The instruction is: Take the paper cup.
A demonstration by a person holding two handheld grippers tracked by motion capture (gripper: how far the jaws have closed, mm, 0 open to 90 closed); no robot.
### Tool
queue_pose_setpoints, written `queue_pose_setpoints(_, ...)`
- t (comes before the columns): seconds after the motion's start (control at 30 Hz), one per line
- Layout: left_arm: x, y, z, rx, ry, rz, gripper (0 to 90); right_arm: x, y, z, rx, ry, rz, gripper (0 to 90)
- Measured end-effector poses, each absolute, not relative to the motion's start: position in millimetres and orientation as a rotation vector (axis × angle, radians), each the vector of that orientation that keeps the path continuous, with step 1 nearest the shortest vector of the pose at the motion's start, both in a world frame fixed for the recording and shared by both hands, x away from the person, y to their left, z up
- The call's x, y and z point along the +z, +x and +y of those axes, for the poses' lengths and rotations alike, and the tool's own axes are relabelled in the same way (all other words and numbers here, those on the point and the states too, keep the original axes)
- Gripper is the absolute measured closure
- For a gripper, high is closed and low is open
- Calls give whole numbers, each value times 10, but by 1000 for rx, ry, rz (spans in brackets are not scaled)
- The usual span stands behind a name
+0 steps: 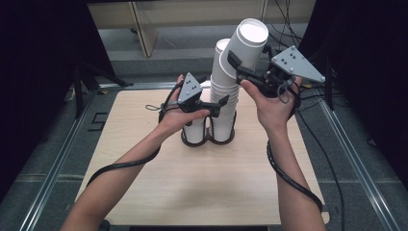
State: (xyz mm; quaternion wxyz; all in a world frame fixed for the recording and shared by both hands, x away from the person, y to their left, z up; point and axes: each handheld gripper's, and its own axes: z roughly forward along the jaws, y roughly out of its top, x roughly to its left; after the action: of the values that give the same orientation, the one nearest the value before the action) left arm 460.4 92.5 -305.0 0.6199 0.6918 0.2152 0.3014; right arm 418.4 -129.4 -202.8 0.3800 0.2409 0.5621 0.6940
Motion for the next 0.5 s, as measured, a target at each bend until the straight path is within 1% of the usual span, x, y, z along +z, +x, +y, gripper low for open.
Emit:
queue_pose_setpoints(0.13,-3062,4499,969,691,1591,472,22,-2011,4102,-1321,1757,597,1418,202)
queue_pose_setpoints(0.27,-3044,4430,981,693,1585,452,22,-2007,4097,-1348,1750,602,1420,203)
queue_pose_setpoints(0.5,-3059,4294,1033,694,1581,435,19,-2092,4019,-1374,1749,604,1429,202)
